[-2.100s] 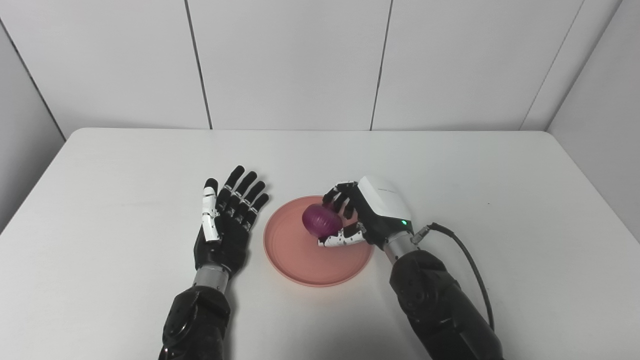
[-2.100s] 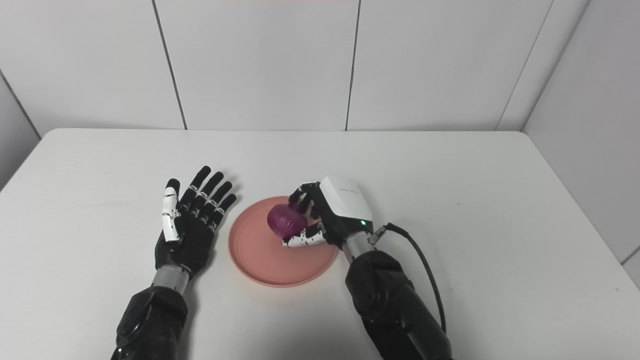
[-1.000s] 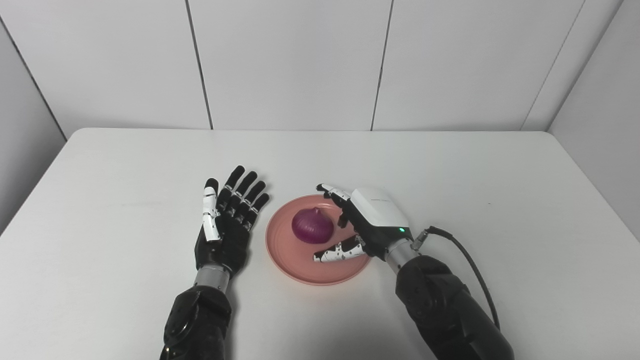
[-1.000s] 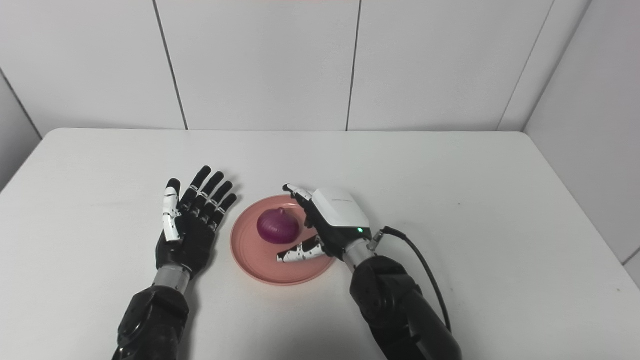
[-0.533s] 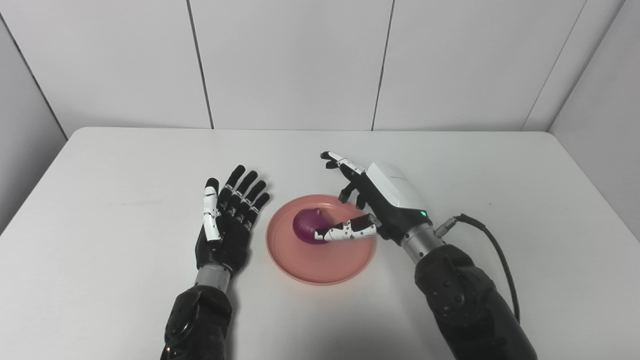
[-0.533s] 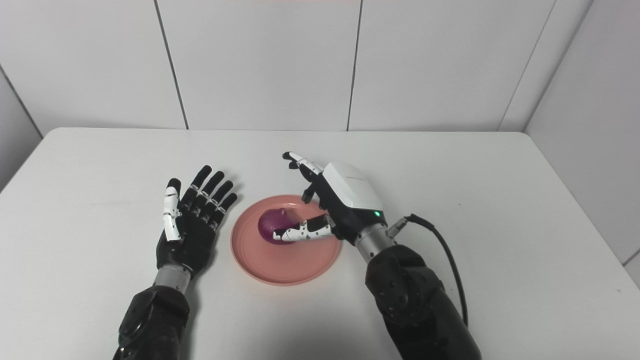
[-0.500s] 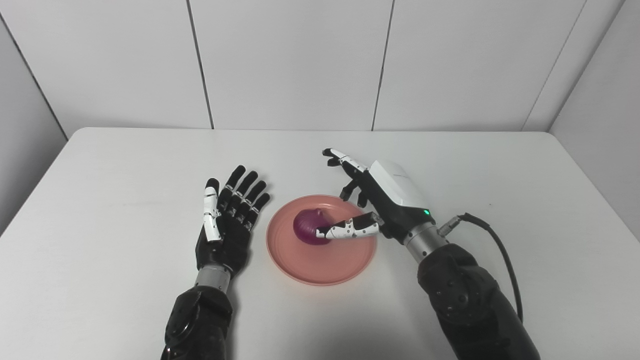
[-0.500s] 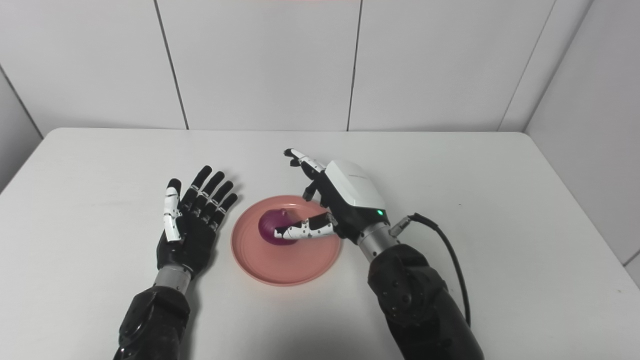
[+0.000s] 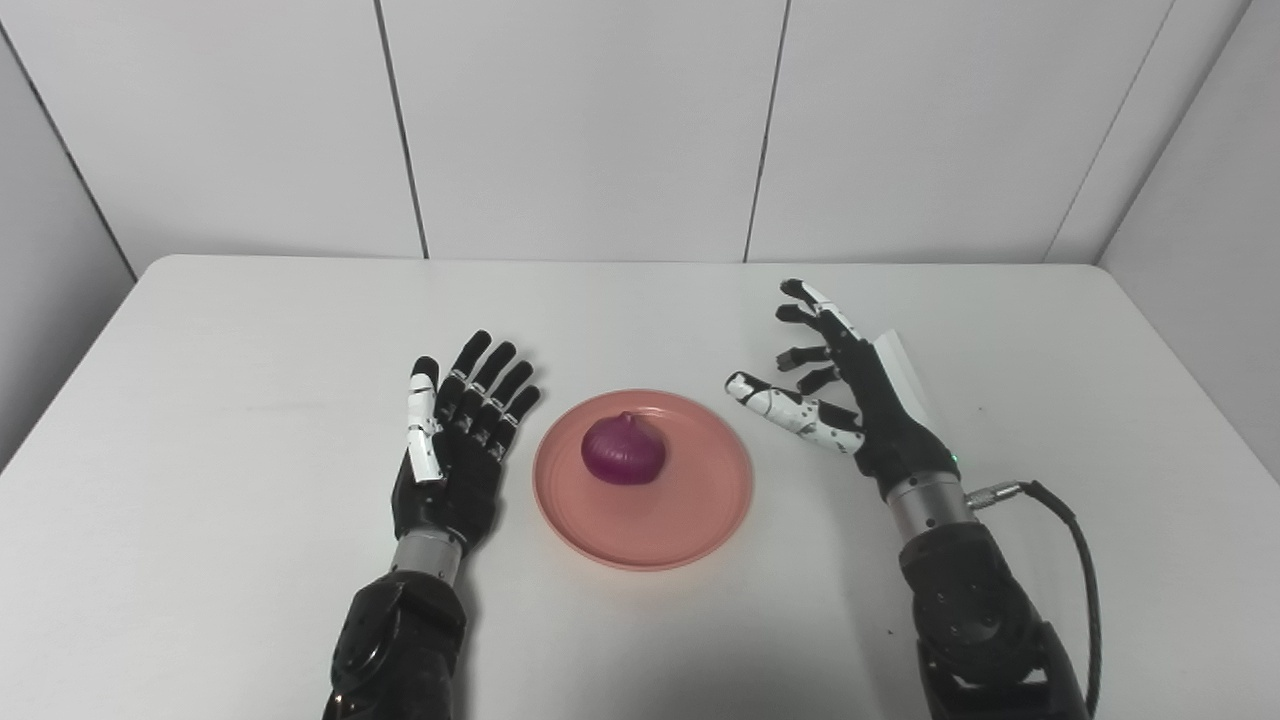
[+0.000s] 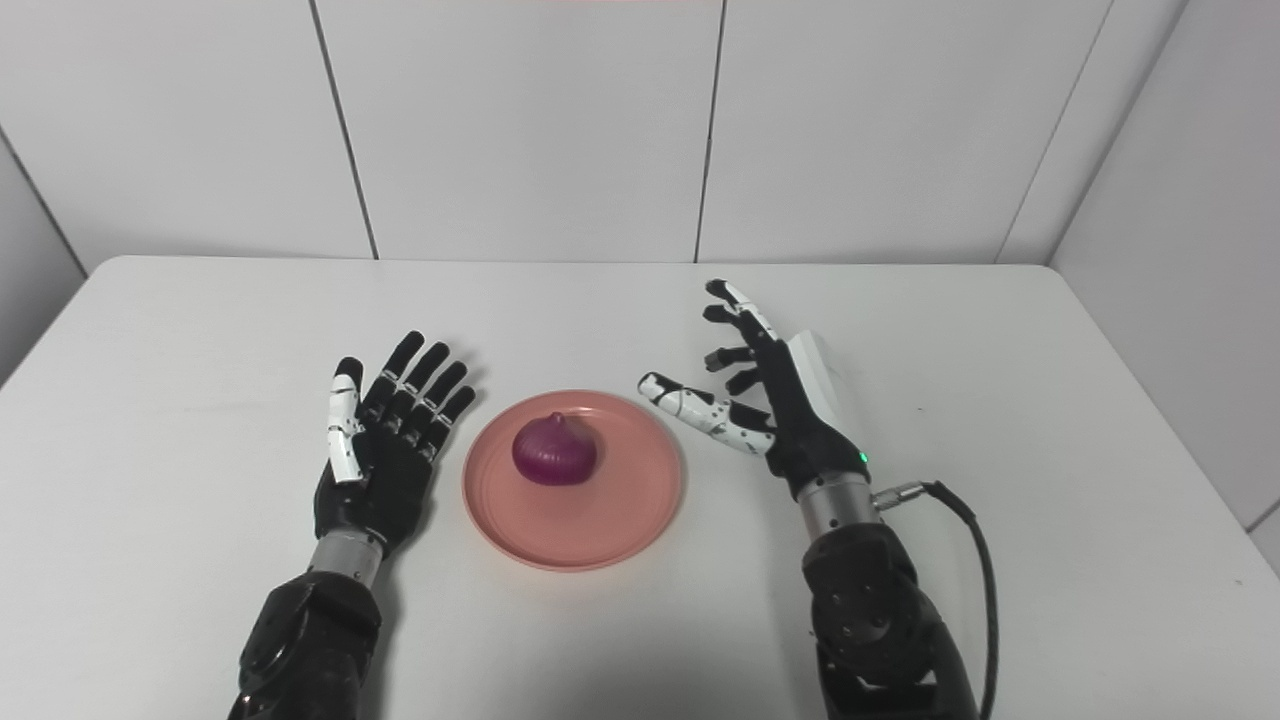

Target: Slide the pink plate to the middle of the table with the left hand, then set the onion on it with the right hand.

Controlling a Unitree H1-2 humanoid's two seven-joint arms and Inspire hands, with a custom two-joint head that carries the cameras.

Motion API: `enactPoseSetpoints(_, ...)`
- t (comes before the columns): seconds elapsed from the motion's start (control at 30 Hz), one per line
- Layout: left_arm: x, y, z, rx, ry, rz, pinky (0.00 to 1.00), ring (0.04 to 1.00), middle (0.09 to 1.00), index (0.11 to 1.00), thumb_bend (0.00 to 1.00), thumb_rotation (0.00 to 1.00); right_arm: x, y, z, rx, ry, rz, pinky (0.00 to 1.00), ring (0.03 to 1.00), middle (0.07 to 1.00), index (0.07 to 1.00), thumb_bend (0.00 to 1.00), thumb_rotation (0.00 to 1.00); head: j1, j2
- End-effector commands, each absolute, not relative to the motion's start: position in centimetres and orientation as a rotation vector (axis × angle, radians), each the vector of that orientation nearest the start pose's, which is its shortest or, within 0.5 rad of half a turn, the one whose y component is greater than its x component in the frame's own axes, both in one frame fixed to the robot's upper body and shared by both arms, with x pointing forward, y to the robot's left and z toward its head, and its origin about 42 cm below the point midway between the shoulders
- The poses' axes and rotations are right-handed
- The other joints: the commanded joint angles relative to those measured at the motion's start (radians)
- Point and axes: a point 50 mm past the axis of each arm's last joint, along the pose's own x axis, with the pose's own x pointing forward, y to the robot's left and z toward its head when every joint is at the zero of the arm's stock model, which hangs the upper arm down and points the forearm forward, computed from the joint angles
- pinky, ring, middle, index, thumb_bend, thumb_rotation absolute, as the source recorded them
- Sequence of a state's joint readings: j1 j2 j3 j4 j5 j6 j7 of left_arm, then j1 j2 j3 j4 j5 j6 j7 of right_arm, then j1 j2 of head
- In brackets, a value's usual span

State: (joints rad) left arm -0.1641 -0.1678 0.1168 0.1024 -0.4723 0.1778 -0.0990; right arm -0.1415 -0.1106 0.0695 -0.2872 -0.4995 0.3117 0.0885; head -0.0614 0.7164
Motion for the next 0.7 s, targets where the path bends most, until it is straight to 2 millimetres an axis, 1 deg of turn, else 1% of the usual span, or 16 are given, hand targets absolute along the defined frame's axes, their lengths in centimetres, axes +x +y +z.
enactPoseSetpoints(0.0, 32.9, 15.3, 9.7, -0.653, 0.139, -0.099, 0.87, 0.860, 0.869, 0.853, 0.38, 1.00, 31.6, -21.6, 19.9, -0.517, -0.203, -0.025, 0.75, 0.784, 0.837, 0.891, 0.68, 0.99, 0.002, 0.001)
enactPoseSetpoints(0.03, 33.0, 15.4, 9.7, -0.654, 0.138, -0.099, 0.87, 0.861, 0.869, 0.854, 0.38, 1.00, 31.5, -21.7, 19.2, -0.471, -0.183, -0.028, 0.79, 0.822, 0.869, 0.904, 0.65, 1.00, 0.002, 0.001)
enactPoseSetpoints(0.07, 33.0, 15.5, 9.8, -0.653, 0.139, -0.098, 0.87, 0.862, 0.869, 0.854, 0.38, 1.00, 31.3, -21.7, 18.6, -0.425, -0.164, -0.030, 0.80, 0.828, 0.874, 0.907, 0.65, 1.00, -0.001, -0.002)
enactPoseSetpoints(0.13, 33.0, 15.5, 9.8, -0.652, 0.139, -0.097, 0.87, 0.860, 0.869, 0.854, 0.38, 1.00, 31.0, -21.8, 17.8, -0.355, -0.143, -0.030, 0.84, 0.866, 0.902, 0.923, 0.60, 1.00, -0.001, -0.003)
enactPoseSetpoints(0.27, 33.0, 15.6, 9.9, -0.649, 0.137, -0.099, 0.87, 0.862, 0.870, 0.855, 0.39, 1.00, 30.5, -21.7, 16.4, -0.277, -0.124, -0.037, 0.86, 0.885, 0.911, 0.926, 0.48, 1.00, 0.004, -0.004)
enactPoseSetpoints(0.33, 33.0, 15.6, 9.9, -0.647, 0.136, -0.099, 0.87, 0.863, 0.870, 0.854, 0.39, 1.00, 30.4, -21.6, 16.1, -0.252, -0.114, -0.043, 0.88, 0.888, 0.914, 0.926, 0.44, 1.00, 0.004, -0.004)
enactPoseSetpoints(0.4, 33.0, 15.7, 9.9, -0.646, 0.135, -0.100, 0.87, 0.865, 0.871, 0.855, 0.39, 1.00, 30.3, -21.5, 15.7, -0.218, -0.110, -0.046, 0.90, 0.890, 0.916, 0.926, 0.43, 1.00, 0.004, -0.005)
enactPoseSetpoints(0.57, 33.1, 15.9, 10.0, -0.640, 0.133, -0.096, 0.87, 0.867, 0.872, 0.857, 0.39, 1.00, 30.0, -21.2, 15.0, -0.164, -0.119, -0.048, 0.94, 0.902, 0.924, 0.933, 0.37, 1.00, 0.006, -0.008)
enactPoseSetpoints(0.67, 33.1, 16.0, 10.0, -0.638, 0.133, -0.094, 0.87, 0.867, 0.873, 0.857, 0.39, 1.00, 30.0, -21.0, 14.8, -0.145, -0.113, -0.047, 0.96, 0.905, 0.928, 0.939, 0.33, 1.00, 0.008, -0.010)
